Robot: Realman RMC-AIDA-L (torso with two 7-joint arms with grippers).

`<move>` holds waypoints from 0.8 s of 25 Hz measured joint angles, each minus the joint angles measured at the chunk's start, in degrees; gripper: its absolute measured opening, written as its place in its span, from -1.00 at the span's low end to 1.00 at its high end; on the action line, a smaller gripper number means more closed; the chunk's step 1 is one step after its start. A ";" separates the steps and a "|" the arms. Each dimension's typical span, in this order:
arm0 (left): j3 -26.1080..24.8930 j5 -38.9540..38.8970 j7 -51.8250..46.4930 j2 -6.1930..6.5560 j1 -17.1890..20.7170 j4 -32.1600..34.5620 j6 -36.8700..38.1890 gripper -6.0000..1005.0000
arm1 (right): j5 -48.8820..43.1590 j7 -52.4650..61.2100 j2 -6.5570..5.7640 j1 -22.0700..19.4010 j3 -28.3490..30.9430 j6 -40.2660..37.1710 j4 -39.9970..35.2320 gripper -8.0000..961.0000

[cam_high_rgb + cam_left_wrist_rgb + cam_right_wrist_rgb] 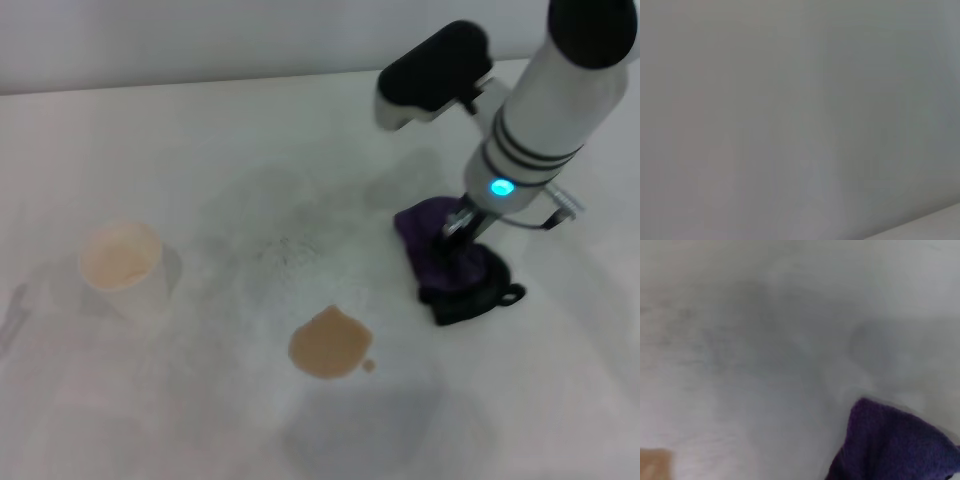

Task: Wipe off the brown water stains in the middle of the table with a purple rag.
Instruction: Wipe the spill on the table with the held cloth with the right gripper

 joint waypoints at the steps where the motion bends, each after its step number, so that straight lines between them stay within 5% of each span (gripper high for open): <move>1: 0.00 -0.09 0.00 -0.03 -0.05 0.01 -0.01 0.78 | 0.99 0.39 0.04 -0.17 -1.46 0.03 -0.95 -0.79; 13: 0.00 -1.03 0.00 -0.35 -0.13 1.30 -0.17 0.78 | 11.83 4.33 0.07 -1.16 -17.92 -1.68 -10.67 -0.79; 20: 0.00 -1.05 0.00 -0.38 -0.30 1.51 -0.15 0.78 | 17.41 4.77 0.07 -0.80 -22.82 -3.19 -13.98 -0.79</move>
